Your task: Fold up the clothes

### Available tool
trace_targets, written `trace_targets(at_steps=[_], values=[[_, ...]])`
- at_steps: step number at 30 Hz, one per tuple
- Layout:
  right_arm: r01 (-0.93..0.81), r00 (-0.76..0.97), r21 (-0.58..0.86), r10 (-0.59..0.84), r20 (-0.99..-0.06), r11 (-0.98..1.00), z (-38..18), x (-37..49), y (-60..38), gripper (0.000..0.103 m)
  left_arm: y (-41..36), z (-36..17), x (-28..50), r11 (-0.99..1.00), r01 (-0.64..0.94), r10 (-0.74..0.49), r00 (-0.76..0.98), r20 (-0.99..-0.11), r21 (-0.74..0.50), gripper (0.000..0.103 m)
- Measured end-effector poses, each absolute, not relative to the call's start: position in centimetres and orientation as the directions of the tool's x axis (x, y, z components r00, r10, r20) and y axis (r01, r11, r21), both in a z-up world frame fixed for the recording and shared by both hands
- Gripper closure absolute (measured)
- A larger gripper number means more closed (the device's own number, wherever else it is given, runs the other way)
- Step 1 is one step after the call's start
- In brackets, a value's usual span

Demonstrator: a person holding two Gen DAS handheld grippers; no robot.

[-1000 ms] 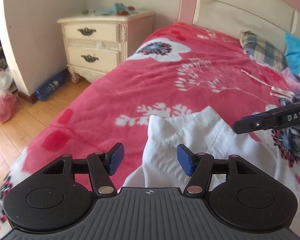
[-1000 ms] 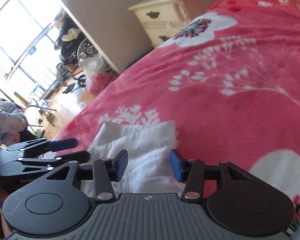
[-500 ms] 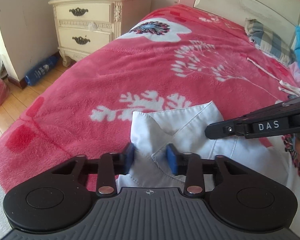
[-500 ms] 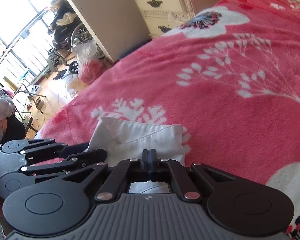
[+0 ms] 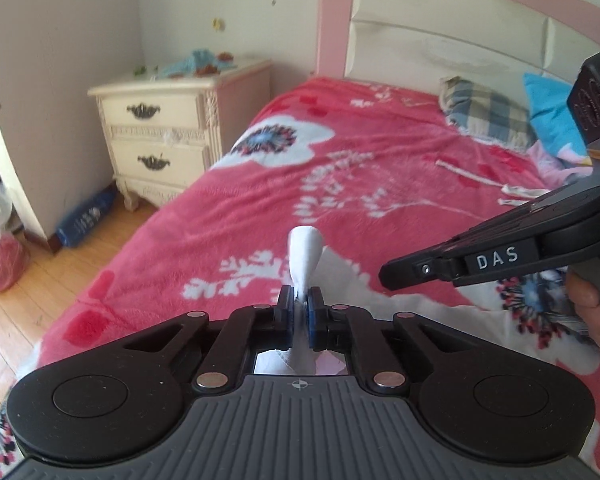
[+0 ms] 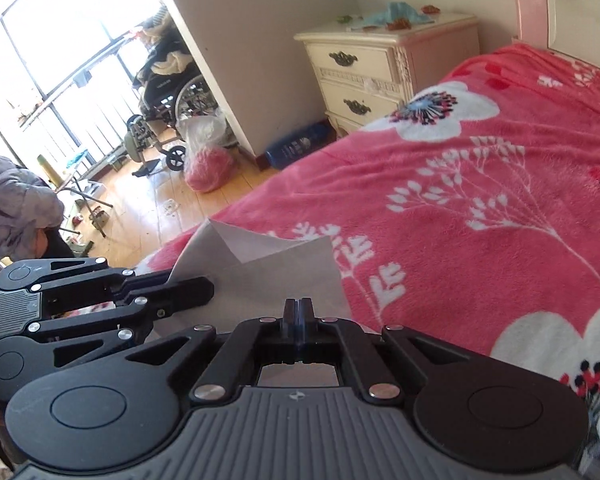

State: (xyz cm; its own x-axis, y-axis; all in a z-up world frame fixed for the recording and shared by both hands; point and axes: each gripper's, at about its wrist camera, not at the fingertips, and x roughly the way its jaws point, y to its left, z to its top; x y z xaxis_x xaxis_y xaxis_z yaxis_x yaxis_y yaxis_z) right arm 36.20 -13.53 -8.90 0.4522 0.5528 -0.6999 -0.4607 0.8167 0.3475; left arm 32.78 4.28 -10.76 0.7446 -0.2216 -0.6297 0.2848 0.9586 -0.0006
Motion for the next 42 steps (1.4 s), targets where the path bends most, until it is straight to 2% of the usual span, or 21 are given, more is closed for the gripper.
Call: trace_targets(at_steps=[5,8,12,15,19,27,33,38,40,42], values=[[-0.447,0.455,0.386,0.576,-0.679,0.807,-6.1,33.0,-15.0,0.103,3.3,-7.5,28.9,0.947,0.320,-0.235,0.771,-0.592,0.040,0.099],[-0.427,0.467,0.406,0.582,-0.666,0.808,-5.0,31.7,-16.0,0.098,2.4,-6.8,27.4,0.941,0.330,-0.229,0.782,-0.580,0.072,0.099],[-0.395,0.448,0.454,0.599,-0.664,0.799,-4.4,30.8,-17.3,0.077,1.6,-6.2,25.5,0.939,0.332,-0.225,0.798,-0.559,0.095,0.099],[-0.363,0.415,0.496,0.614,-0.672,0.789,-4.1,30.3,-18.1,0.077,1.2,-6.1,23.9,0.931,0.348,-0.236,0.806,-0.542,0.111,0.099],[-0.309,0.398,0.596,0.670,-0.627,0.741,-3.5,27.6,-19.7,0.076,0.5,-6.0,20.0,0.895,0.414,-0.289,0.822,-0.490,0.166,0.099],[-0.320,0.452,0.560,0.643,-0.619,0.764,-2.2,10.9,-23.8,0.075,0.4,-7.7,8.0,0.768,0.540,-0.393,0.821,-0.414,0.343,0.099],[-0.218,0.408,0.616,0.644,-0.647,0.757,-2.0,-1.7,-28.9,0.075,-0.2,-11.2,-1.3,0.634,0.606,-0.444,0.794,-0.416,0.481,0.099],[0.026,0.334,0.732,0.684,-0.649,0.681,-6.5,-7.2,-31.2,0.072,-1.0,-16.1,-6.3,0.465,0.679,-0.429,0.734,-0.526,0.568,0.098],[0.071,0.317,0.761,0.709,-0.630,0.644,-8.1,-7.8,-30.7,0.071,-1.3,-18.1,-7.2,0.403,0.703,-0.407,0.711,-0.573,0.586,0.093],[0.101,0.327,0.773,0.712,-0.621,0.627,-9.1,-7.5,-29.9,0.062,-1.6,-20.1,-8.1,0.339,0.726,-0.381,0.688,-0.618,0.599,0.091]])
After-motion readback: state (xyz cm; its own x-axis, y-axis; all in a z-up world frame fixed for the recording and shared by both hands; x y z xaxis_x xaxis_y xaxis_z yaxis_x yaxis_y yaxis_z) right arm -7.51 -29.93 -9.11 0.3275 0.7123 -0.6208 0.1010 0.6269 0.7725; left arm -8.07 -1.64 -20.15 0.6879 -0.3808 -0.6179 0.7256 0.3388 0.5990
